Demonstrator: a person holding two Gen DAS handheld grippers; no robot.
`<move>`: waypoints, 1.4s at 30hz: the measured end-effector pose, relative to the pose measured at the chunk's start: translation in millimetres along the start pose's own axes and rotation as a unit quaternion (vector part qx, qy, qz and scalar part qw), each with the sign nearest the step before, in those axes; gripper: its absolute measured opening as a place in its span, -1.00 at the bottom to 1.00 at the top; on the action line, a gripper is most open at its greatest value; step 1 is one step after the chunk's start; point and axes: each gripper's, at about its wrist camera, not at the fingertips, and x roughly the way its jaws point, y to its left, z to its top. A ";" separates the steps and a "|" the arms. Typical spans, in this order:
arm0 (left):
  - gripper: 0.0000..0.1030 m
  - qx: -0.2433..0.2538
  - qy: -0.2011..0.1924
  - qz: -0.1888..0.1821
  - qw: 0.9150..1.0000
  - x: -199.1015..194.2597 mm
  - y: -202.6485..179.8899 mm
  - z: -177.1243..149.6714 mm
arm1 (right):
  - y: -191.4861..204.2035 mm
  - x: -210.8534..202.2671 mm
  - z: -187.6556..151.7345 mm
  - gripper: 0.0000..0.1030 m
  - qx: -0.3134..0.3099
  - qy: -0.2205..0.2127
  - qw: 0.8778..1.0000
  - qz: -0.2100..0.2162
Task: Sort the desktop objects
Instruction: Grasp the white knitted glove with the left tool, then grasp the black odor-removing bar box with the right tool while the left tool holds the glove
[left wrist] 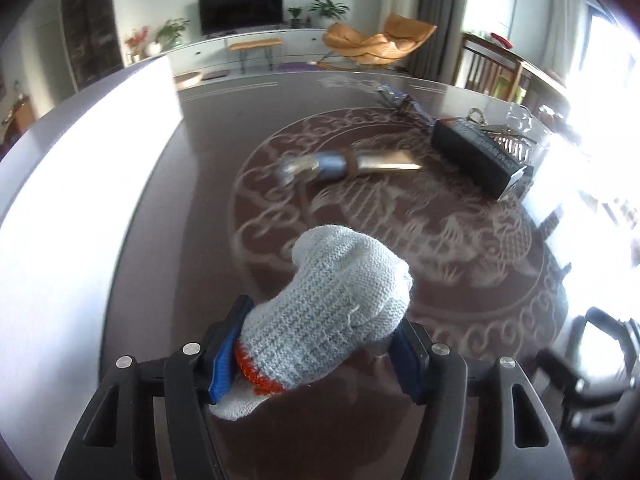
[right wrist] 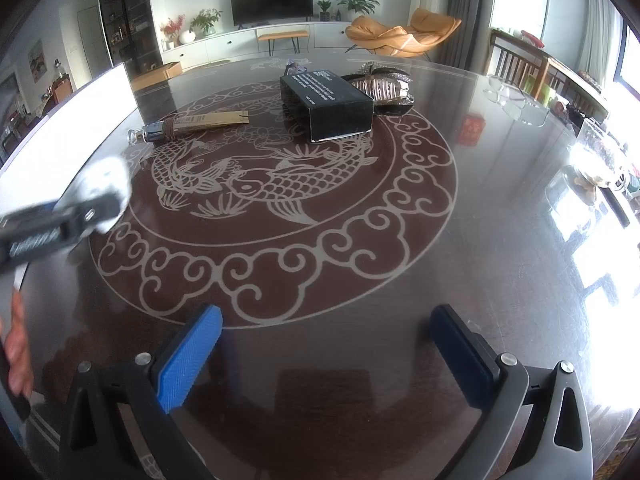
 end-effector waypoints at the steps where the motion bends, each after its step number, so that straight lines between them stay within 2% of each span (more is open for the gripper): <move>1: 0.22 0.000 0.000 0.003 1.000 -2.2 4.1 -4.5 | 0.0 -0.2 -0.1 1.00 0.000 0.000 1.000 0.000; 7: 0.23 0.018 -0.014 0.009 1.000 -3.8 9.4 -21.5 | -1.1 -4.1 0.2 1.00 -0.005 0.004 1.000 0.009; 9: 0.24 0.018 -0.013 0.010 1.000 -1.7 8.8 -16.8 | -3.1 3.6 15.7 1.00 -0.010 0.003 0.999 0.037; 12: 0.24 0.017 -0.013 0.009 1.000 -1.7 10.0 -18.1 | -13.1 28.7 52.1 1.00 -0.021 0.013 0.998 0.050; 17: 0.24 0.017 -0.013 0.009 1.000 -1.6 10.1 -18.3 | -18.7 76.0 116.1 1.00 -0.047 0.038 0.998 0.030; 22: 0.25 0.017 -0.013 0.010 1.000 -1.6 10.0 -18.3 | -15.5 99.8 150.9 0.97 -0.045 0.039 0.998 0.034; 23: 0.25 0.017 -0.013 0.010 1.000 -1.4 9.9 -18.0 | -15.5 99.5 155.3 0.80 -0.043 0.028 0.998 0.042; 24: 0.25 0.017 -0.013 0.010 1.000 -1.5 9.7 -17.9 | -13.1 97.5 156.6 0.45 -0.046 0.023 0.998 0.043; 25: 0.25 0.017 -0.013 0.010 1.000 -1.5 9.7 -17.8 | -10.6 94.9 156.8 0.25 -0.050 0.020 0.998 0.044; 27: 0.25 0.017 -0.013 0.010 1.000 -1.5 9.6 -17.9 | -4.1 86.8 151.3 0.14 -0.057 0.020 0.996 0.067; 29: 0.25 0.017 -0.013 0.010 1.000 -1.5 9.6 -17.8 | 2.5 76.9 136.1 0.14 -0.069 0.016 0.995 0.065; 37: 0.26 0.017 -0.013 0.011 1.000 -1.4 9.5 -17.8 | 18.5 -3.3 8.2 0.15 -0.050 -0.027 0.996 0.075; 38: 0.40 0.018 -0.012 0.014 1.000 -1.8 8.8 -17.2 | 22.1 -7.8 -0.1 0.17 -0.052 -0.029 0.996 0.068; 39: 0.56 0.017 -0.009 0.014 1.000 -0.4 9.0 -17.0 | 24.1 -8.8 -3.2 0.38 -0.051 -0.025 0.996 0.064; 40: 0.86 0.014 -0.003 0.014 1.000 2.4 9.9 -16.5 | 24.7 -7.9 -3.7 0.59 -0.049 -0.018 0.997 0.063; 41: 1.00 0.008 0.006 0.010 1.000 5.4 11.5 -15.8 | 22.8 -3.9 -1.6 0.95 -0.044 -0.010 0.997 0.061; 42: 1.00 0.013 0.012 0.009 1.000 7.3 10.3 -15.5 | 21.3 -1.6 0.3 1.00 -0.042 -0.010 0.997 0.057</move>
